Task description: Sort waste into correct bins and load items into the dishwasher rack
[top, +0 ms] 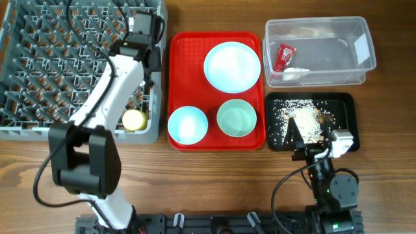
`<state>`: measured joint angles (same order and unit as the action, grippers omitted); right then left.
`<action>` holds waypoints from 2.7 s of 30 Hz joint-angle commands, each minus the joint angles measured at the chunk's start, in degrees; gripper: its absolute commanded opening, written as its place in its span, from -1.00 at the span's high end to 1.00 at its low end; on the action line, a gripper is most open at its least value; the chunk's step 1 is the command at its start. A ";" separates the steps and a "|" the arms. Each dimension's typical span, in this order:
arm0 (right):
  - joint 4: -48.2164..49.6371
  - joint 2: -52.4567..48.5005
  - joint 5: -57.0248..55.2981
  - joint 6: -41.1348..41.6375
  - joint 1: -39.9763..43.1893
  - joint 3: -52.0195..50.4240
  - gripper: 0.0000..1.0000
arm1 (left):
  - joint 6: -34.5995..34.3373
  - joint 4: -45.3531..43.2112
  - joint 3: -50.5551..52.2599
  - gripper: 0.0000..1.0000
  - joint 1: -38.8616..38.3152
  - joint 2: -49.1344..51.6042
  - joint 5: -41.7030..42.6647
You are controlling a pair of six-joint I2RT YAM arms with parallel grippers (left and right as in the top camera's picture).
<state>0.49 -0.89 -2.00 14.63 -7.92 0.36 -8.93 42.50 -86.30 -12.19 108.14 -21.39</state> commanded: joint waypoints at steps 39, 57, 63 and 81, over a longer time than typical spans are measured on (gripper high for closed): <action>0.33 0.61 -0.98 -0.94 0.44 -0.07 -0.99 | -19.43 -8.87 21.75 -0.20 -29.92 -18.88 20.61; 0.33 0.61 -0.98 -0.94 0.44 -0.07 -0.99 | -18.32 -15.41 21.68 0.92 -30.25 -4.74 15.10; 0.31 0.61 -0.98 -0.96 0.44 -0.07 -1.00 | -16.74 -13.16 19.76 0.92 -30.23 -5.68 15.08; 0.31 0.61 -0.98 -0.94 0.44 -0.07 -1.00 | -8.76 4.72 0.79 0.92 -25.07 -10.82 -45.00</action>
<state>0.49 -0.89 -2.00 14.63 -7.90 0.36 -22.37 49.93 -84.71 -41.25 97.91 -44.69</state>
